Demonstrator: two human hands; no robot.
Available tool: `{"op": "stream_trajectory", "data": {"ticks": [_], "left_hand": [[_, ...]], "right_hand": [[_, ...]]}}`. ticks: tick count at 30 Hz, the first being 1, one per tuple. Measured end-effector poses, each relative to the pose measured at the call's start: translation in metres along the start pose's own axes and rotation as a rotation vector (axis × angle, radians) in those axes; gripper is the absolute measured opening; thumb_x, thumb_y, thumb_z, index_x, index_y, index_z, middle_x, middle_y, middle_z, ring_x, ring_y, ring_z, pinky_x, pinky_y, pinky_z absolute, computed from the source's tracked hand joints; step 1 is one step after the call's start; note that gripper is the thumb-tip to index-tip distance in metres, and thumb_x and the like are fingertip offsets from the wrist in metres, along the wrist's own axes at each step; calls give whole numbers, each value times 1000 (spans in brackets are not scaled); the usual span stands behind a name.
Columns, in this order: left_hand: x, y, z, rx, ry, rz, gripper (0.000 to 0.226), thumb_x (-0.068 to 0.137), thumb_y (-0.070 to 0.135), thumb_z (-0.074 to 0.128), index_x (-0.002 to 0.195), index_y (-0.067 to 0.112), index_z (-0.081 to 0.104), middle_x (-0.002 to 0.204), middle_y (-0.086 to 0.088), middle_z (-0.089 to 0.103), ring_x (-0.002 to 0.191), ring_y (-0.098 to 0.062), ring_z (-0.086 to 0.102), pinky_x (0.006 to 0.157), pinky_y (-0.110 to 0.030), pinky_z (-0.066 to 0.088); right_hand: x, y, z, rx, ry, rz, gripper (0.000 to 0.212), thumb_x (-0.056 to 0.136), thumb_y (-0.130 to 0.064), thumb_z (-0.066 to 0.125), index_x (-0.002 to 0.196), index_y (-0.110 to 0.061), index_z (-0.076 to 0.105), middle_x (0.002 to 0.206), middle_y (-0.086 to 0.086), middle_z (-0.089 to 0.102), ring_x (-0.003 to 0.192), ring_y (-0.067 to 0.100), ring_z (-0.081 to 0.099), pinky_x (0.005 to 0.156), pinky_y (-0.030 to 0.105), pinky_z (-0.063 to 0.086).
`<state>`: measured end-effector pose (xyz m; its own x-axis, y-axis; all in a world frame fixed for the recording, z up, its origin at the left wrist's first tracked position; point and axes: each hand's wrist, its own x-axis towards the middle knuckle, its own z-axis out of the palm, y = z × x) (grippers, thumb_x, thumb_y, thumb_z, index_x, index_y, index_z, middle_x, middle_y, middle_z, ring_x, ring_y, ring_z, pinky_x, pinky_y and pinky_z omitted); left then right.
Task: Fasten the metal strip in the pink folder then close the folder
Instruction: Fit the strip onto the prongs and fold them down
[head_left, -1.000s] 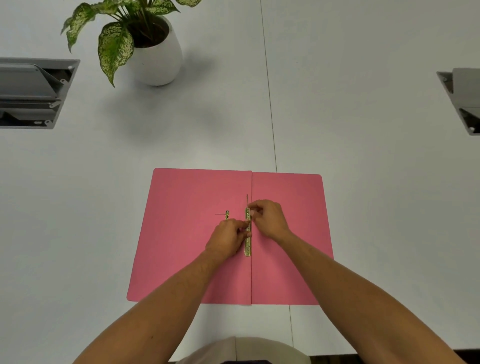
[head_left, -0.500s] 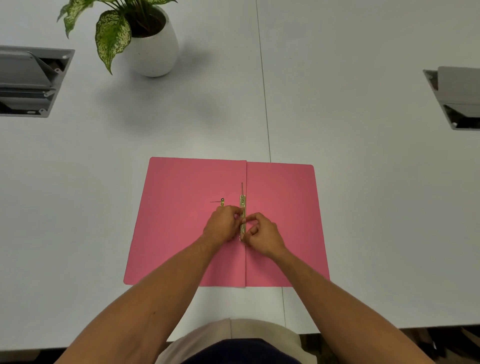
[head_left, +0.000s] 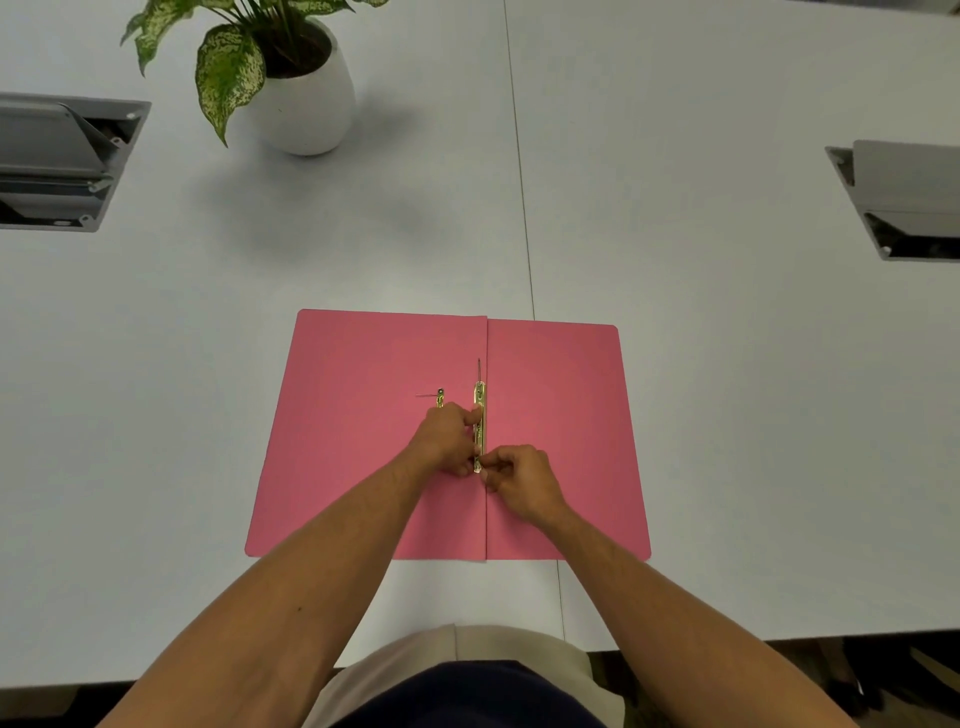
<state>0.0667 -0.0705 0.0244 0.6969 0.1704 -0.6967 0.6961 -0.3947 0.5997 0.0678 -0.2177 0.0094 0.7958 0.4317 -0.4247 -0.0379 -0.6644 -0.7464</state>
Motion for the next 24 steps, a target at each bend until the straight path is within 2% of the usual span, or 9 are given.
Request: {"op": "stream_trajectory", "data": {"ticks": [3, 5, 8, 11, 13, 18, 21, 24], "left_hand": [[-1, 2, -1, -59, -12, -21, 55, 84, -9, 61, 133, 14, 53, 77, -9, 59, 50, -18, 57, 47, -26, 57], [-2, 2, -2, -108, -5, -38, 48, 89, -6, 58, 132, 14, 54, 80, -12, 55, 46, -18, 52, 37, -20, 51], [-2, 0, -1, -95, -4, -37, 51, 89, -6, 56, 135, 15, 52, 78, -12, 60, 48, -20, 57, 43, -25, 56], [-1, -3, 2, -53, -5, -17, 61, 84, -9, 60, 139, 17, 48, 75, -12, 65, 52, -24, 63, 63, -38, 62], [-1, -5, 3, -50, 5, -3, 62, 82, -7, 62, 139, 16, 48, 76, -15, 68, 53, -26, 65, 69, -42, 62], [-2, -4, 3, -24, 17, 21, 63, 82, -3, 66, 139, 16, 48, 83, -16, 70, 60, -27, 68, 69, -42, 62], [-5, -3, 4, -28, 24, 26, 61, 84, -4, 65, 139, 15, 48, 86, -15, 68, 56, -23, 67, 65, -37, 62], [-4, -3, 5, -28, 28, 30, 59, 85, -6, 61, 139, 15, 48, 93, -18, 67, 69, -35, 72, 70, -44, 62]], "right_hand": [[-1, 0, 3, 25, 4, -1, 16, 82, 0, 68, 97, -2, 73, 89, 14, 75, 72, 13, 65, 78, 25, 55], [-1, -1, 4, 25, 4, -3, 16, 82, 0, 68, 96, -2, 74, 87, 15, 75, 70, 13, 65, 77, 24, 54], [0, 0, 4, 1, 1, -17, 15, 81, 0, 68, 95, -2, 74, 86, 15, 75, 69, 15, 65, 75, 25, 54], [0, 0, 5, -35, 1, -40, 15, 79, 3, 68, 92, -2, 74, 87, 15, 75, 74, 22, 67, 77, 31, 56], [-1, 0, 6, -77, 2, -65, 15, 79, 2, 69, 91, -3, 75, 87, 14, 74, 73, 19, 65, 75, 30, 55], [-2, 0, 6, -167, -12, -117, 14, 79, 2, 66, 86, -5, 75, 84, 15, 71, 76, 25, 64, 74, 32, 53], [-1, -1, 5, -188, -17, -112, 15, 79, 3, 63, 84, -4, 75, 81, 14, 72, 75, 26, 64, 72, 32, 53], [1, -1, 4, -204, -19, -113, 15, 79, 2, 62, 79, -4, 75, 75, 13, 72, 71, 25, 62, 67, 30, 51]]}}
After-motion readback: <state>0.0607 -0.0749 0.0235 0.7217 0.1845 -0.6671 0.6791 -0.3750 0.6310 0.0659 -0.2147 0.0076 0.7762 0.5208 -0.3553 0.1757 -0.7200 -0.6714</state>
